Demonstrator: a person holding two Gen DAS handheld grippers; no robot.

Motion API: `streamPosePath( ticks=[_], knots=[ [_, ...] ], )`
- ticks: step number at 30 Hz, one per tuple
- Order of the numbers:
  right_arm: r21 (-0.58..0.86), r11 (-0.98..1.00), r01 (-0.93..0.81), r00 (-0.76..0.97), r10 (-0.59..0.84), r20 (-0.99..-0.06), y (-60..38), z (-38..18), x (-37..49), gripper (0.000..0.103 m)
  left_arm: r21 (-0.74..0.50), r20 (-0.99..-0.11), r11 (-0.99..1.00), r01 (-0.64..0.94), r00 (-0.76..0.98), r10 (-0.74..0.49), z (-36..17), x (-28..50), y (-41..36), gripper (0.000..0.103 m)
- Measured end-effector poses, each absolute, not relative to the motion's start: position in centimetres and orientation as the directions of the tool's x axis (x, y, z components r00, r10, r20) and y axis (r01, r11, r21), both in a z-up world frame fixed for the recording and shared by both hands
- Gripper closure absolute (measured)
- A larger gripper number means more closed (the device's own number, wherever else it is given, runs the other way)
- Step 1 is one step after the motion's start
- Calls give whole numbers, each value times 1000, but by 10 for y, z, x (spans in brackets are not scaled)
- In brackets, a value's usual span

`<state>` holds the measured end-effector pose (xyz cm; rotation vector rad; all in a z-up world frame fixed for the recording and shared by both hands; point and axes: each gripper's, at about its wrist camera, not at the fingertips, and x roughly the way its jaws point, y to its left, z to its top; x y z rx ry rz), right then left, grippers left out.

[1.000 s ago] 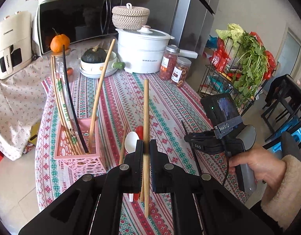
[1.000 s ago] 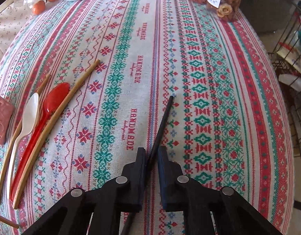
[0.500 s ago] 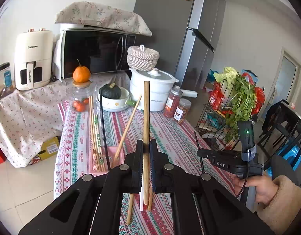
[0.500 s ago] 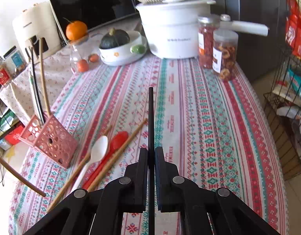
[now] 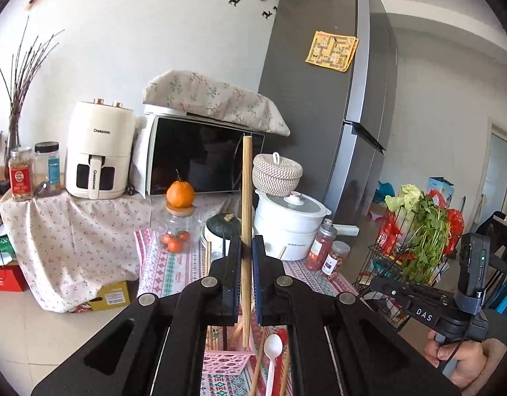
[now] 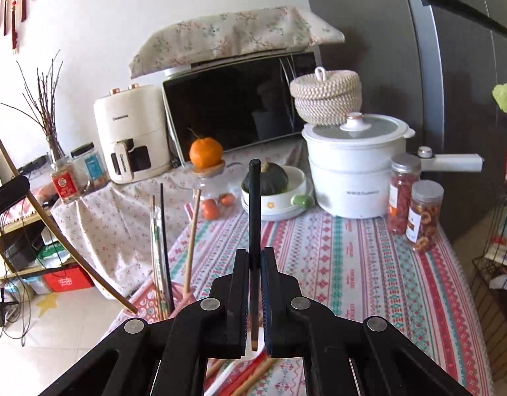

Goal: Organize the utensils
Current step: 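Lift both held chopsticks and carry them over the pink basket, then lower the wooden chopstick into the basket and open the left tool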

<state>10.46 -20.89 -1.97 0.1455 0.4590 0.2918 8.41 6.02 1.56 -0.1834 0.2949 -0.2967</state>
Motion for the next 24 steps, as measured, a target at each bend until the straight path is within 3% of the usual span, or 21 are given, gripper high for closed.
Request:
streamPosePath(
  ticks=[8, 24],
  knots=[
    [180, 933, -313, 824, 361, -438, -176, -5, 106, 98, -167, -327, 963, 212, 910, -257, -4, 116, 57, 97],
    [251, 897, -363, 844, 431, -319, -161, 29, 100, 98, -152, -538, 968, 201, 804, -251, -59, 169, 46, 97]
  ],
)
